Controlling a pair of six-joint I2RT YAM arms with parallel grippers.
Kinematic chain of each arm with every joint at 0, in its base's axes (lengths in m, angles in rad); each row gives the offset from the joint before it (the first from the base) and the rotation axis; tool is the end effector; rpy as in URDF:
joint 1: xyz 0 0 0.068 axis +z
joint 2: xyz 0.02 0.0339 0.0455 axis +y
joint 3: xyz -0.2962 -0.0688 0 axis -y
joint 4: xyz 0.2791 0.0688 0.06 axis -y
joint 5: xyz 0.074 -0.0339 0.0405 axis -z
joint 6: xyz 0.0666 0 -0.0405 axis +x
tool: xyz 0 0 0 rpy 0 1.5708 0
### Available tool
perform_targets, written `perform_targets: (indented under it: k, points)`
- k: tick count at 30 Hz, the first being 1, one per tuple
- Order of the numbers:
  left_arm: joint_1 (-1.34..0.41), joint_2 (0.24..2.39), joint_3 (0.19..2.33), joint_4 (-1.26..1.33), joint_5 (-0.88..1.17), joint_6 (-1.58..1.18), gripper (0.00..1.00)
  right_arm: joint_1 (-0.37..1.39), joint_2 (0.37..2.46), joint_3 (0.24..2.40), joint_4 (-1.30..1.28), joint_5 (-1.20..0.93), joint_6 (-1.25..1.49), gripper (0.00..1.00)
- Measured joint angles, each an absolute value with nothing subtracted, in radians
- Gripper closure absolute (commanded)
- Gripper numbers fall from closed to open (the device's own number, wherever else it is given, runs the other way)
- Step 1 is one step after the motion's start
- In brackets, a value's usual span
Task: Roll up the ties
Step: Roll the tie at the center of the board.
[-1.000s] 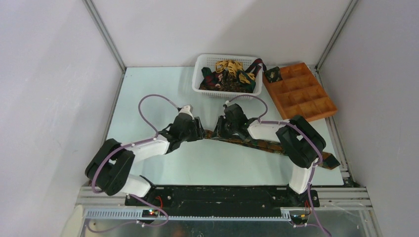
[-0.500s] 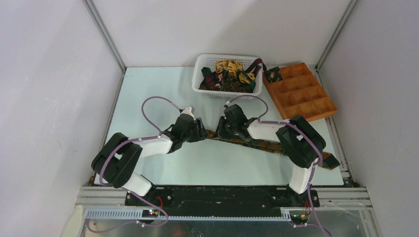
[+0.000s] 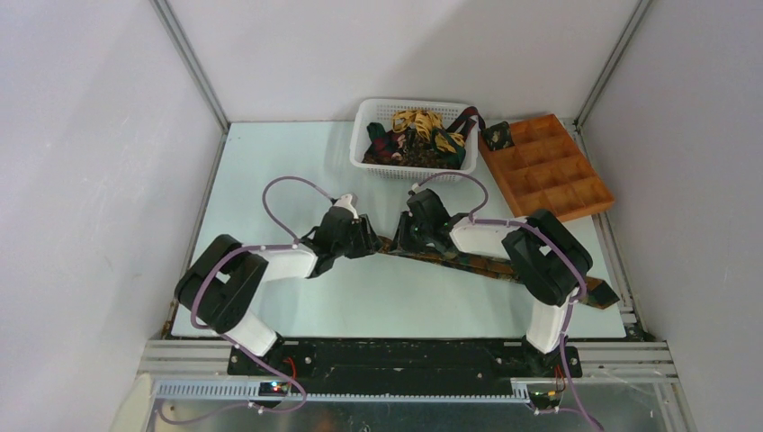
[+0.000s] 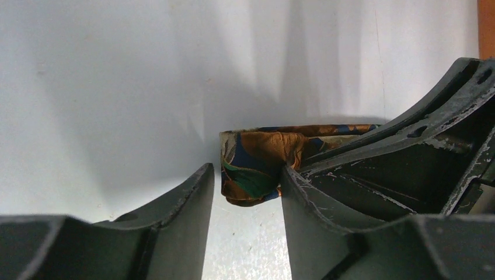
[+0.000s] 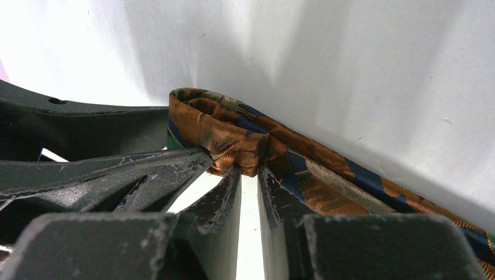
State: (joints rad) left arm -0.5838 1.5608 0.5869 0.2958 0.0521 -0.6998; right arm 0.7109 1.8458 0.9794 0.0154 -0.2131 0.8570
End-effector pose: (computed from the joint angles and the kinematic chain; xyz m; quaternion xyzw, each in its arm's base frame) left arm 0.2759 -0.1864 0.1244 -0.0410 0.9009 -0.2771 0.3316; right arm 0.3080 0.2838 0.1202 0.0306 0.9309 0.3177 0.1777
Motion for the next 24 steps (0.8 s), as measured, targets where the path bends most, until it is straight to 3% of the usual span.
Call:
perform_targets:
  k: [10,17,24]
  points:
    - [-0.583,1.573,0.587,0.329,0.086,-0.707,0.78,0.711,1.846,0.981,0.014,-0.213,0.856,0.80]
    - [-0.582,1.569,0.596,0.302,0.075,-0.695,0.80,0.708,1.813,0.981,-0.018,-0.202,0.836,0.70]
    - [-0.583,1.534,0.679,0.129,-0.034,-0.617,0.82,0.690,1.612,0.970,-0.076,-0.149,0.801,0.68]
